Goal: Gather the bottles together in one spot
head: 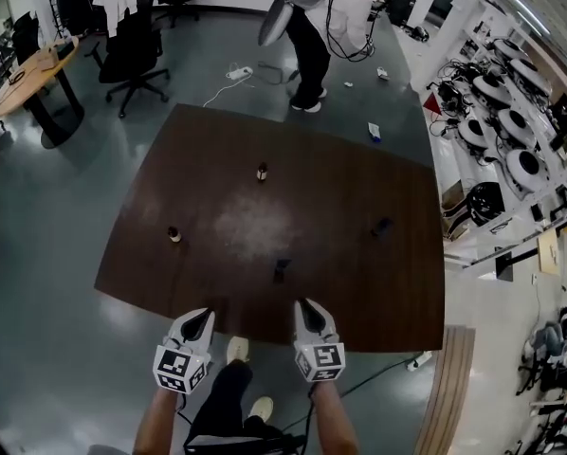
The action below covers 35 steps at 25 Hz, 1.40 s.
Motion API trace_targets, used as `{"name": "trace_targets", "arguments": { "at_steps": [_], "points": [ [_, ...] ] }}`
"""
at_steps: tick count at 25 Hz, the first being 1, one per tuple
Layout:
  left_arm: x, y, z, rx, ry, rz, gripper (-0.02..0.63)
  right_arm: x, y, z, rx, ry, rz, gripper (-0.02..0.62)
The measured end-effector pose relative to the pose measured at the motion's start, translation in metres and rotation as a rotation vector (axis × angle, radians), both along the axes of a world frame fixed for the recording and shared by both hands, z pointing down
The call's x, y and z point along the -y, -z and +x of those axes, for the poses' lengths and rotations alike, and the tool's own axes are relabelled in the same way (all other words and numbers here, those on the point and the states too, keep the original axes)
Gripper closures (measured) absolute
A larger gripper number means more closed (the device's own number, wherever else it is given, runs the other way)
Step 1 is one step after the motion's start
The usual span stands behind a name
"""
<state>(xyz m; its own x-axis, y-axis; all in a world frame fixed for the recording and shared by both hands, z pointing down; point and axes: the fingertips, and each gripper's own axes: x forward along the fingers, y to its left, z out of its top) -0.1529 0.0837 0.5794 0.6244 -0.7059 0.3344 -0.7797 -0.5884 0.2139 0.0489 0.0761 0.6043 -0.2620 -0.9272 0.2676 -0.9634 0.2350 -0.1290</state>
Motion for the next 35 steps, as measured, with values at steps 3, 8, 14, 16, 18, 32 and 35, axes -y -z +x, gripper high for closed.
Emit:
{"name": "trace_targets", "arguments": {
  "at_steps": [3, 8, 14, 16, 18, 32, 35],
  "points": [
    [0.006, -0.008, 0.0, 0.001, -0.001, -0.015, 0.606, 0.016, -0.012, -0.002, 0.014, 0.01, -0.011, 0.497],
    [0.018, -0.016, -0.003, -0.002, 0.006, -0.034, 0.606, 0.046, -0.035, -0.01, -0.002, 0.031, -0.032, 0.404],
    [0.028, -0.023, -0.005, 0.008, 0.01, -0.05, 0.606, 0.072, -0.063, -0.018, -0.026, 0.039, -0.07, 0.357],
    [0.031, -0.025, -0.006, 0.011, 0.013, -0.053, 0.606, 0.078, -0.069, -0.018, -0.025, 0.03, -0.078, 0.357],
    [0.033, -0.026, -0.009, 0.016, 0.014, -0.057, 0.606, 0.085, -0.073, -0.018, -0.025, 0.018, -0.085, 0.357],
    [0.04, -0.03, -0.021, 0.023, 0.042, -0.079, 0.606, 0.11, -0.084, -0.024, -0.122, 0.013, -0.097, 0.457],
    [0.039, -0.031, -0.024, 0.025, 0.048, -0.082, 0.606, 0.108, -0.086, -0.024, -0.118, 0.014, -0.093, 0.46]
  ]
}}
